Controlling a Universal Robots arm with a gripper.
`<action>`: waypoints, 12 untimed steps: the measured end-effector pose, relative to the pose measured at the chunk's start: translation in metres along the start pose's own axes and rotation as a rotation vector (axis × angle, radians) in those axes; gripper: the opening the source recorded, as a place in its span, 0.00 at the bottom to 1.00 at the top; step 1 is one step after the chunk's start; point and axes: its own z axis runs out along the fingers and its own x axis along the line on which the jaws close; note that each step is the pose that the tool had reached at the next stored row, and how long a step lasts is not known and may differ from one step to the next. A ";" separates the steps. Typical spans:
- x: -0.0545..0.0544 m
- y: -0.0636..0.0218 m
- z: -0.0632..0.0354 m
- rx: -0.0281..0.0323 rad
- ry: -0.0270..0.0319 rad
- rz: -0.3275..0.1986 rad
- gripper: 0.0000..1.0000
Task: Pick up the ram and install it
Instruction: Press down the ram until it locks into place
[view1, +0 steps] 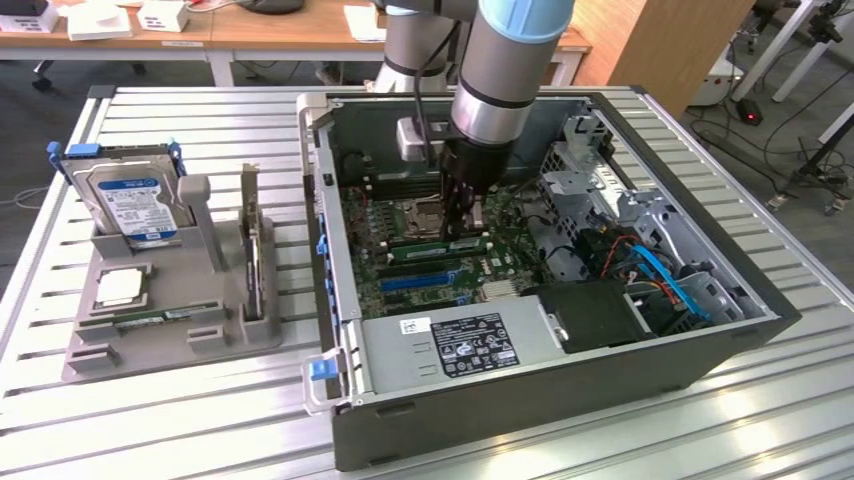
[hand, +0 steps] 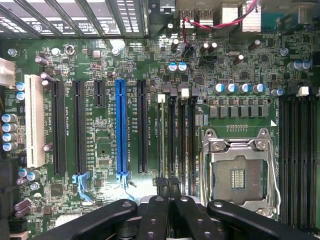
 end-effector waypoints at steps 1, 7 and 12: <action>0.000 0.0000 0.0003 -0.0002 0.0004 0.000 0.09; 0.000 0.0000 0.0009 0.0000 0.0000 0.000 0.09; 0.000 -0.0001 0.0033 -0.0002 0.0006 0.000 0.09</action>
